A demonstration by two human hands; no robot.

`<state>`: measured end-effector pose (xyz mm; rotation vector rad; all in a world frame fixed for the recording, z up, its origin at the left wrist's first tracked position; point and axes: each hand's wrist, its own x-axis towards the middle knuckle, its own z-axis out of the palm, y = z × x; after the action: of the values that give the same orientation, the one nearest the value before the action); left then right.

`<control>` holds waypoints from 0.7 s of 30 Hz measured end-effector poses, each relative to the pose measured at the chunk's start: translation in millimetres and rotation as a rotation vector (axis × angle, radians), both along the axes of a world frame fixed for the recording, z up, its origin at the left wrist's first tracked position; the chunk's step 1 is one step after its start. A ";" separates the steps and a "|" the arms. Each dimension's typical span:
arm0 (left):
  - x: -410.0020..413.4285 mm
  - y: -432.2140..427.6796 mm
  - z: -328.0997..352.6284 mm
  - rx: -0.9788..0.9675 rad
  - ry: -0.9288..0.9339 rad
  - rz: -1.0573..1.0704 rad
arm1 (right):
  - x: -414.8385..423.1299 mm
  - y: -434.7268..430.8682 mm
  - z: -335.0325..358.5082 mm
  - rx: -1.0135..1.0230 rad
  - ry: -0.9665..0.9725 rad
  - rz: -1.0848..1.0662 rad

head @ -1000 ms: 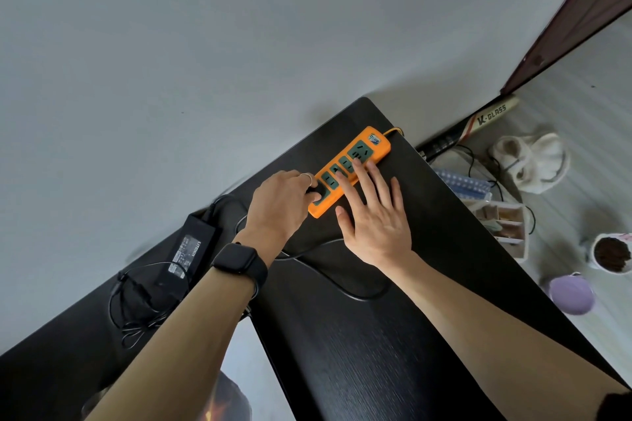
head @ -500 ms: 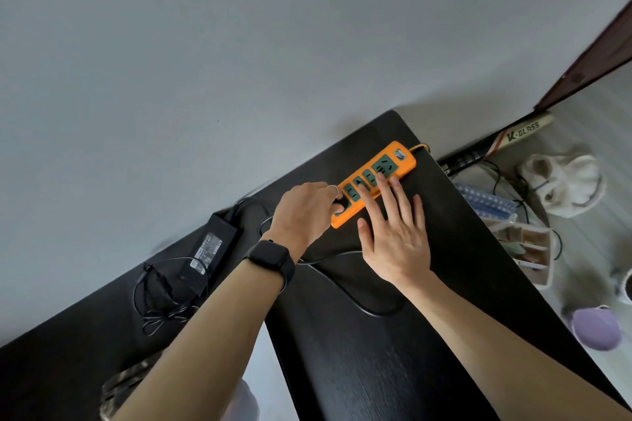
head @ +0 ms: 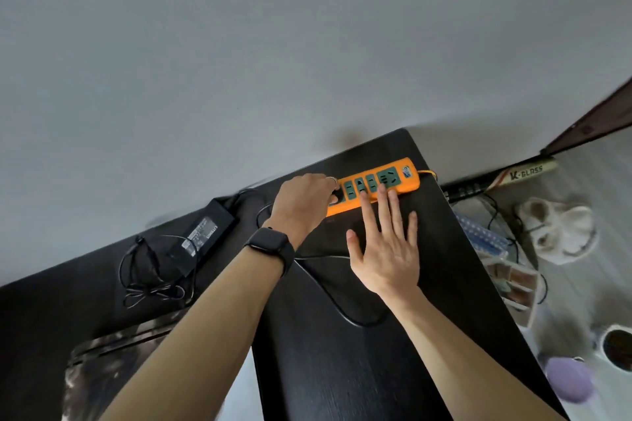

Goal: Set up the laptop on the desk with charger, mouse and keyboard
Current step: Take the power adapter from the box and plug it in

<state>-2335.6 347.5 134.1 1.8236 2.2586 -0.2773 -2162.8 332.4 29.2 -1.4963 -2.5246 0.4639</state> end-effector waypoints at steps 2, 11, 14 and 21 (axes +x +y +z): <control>10.0 -4.3 -0.8 -0.013 0.082 -0.028 | 2.0 0.1 -1.7 -0.018 -0.029 0.026; 76.1 -109.9 41.0 0.149 -0.179 0.297 | 40.0 28.5 61.2 -0.343 -0.082 0.266; 88.9 -176.4 60.5 0.118 -0.342 0.533 | 63.3 -5.2 109.0 -0.439 0.014 0.296; 124.2 -359.7 90.8 0.256 -0.450 0.988 | 61.8 -181.0 200.1 -0.472 0.318 0.526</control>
<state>-2211.4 -12.2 224.9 0.5515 2.5648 0.5468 -2101.0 151.4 229.3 -0.7378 -2.6220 1.3321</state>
